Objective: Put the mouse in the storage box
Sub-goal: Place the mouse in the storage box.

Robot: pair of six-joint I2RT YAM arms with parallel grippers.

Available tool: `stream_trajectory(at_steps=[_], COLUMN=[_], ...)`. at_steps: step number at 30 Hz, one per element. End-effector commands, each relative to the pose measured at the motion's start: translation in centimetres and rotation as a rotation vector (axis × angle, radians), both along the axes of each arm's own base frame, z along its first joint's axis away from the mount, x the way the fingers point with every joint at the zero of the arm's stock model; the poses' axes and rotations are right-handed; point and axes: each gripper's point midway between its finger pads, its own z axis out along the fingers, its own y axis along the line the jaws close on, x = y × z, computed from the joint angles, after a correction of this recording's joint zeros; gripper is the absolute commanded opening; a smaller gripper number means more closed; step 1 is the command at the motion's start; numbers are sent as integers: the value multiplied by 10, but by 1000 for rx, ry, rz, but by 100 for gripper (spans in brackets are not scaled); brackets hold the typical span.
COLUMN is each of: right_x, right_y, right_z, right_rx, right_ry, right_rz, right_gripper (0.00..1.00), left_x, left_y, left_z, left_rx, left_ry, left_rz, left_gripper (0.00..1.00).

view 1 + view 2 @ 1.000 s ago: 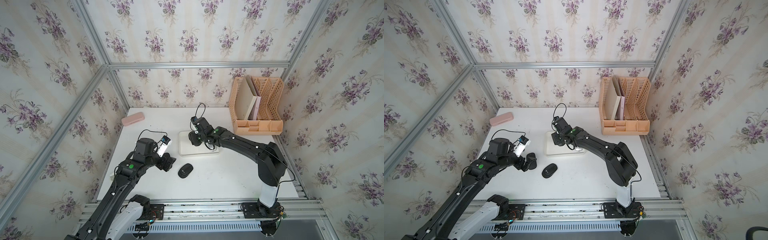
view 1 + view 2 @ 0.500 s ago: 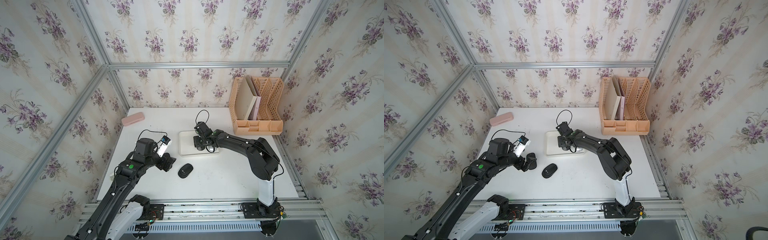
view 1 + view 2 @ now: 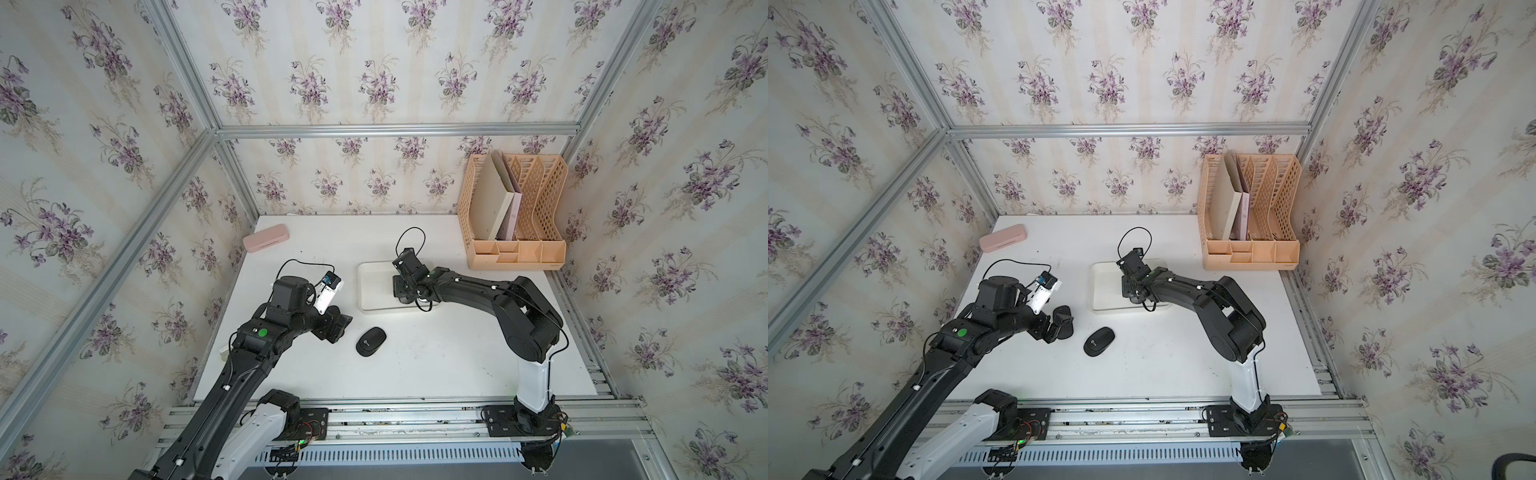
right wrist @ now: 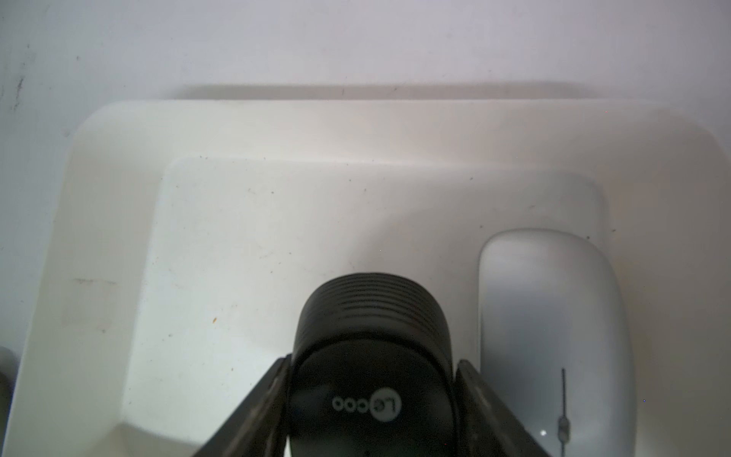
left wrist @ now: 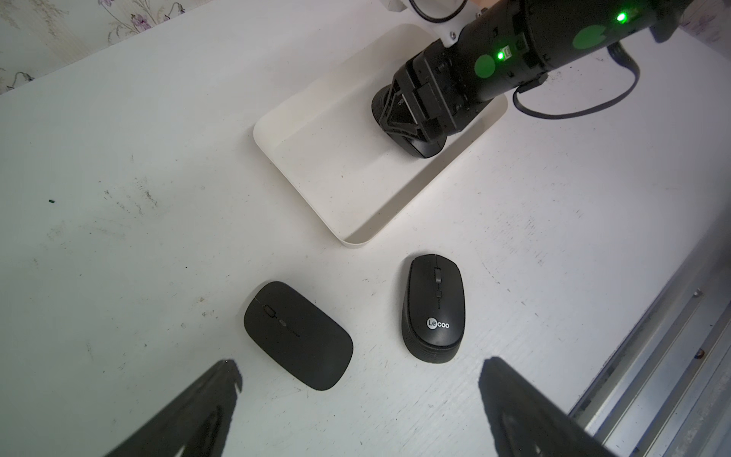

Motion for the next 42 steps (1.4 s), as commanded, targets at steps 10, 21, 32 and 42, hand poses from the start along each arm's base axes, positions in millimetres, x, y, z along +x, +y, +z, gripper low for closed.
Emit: stream_trajectory(at_steps=[10, 21, 32, 42], right_x=[14, 12, 14, -19], right_y=[-7, -13, -8, -38], right_z=[-8, -15, 14, 160], right_rx=[-35, -65, -42, 164], right_ry=[-32, -22, -49, -485], right_rz=[-67, -73, -55, 85], right_gripper=[63, 69, 82, 91], left_x=[4, 3, 3, 0], left_y=[-1, -2, -2, -23], left_z=[5, 5, 5, -11], left_rx=[-11, -11, -10, 107], left_ry=[-21, -19, -21, 139], left_rz=[0, -2, -2, 47], left_gripper=[99, 99, 99, 99])
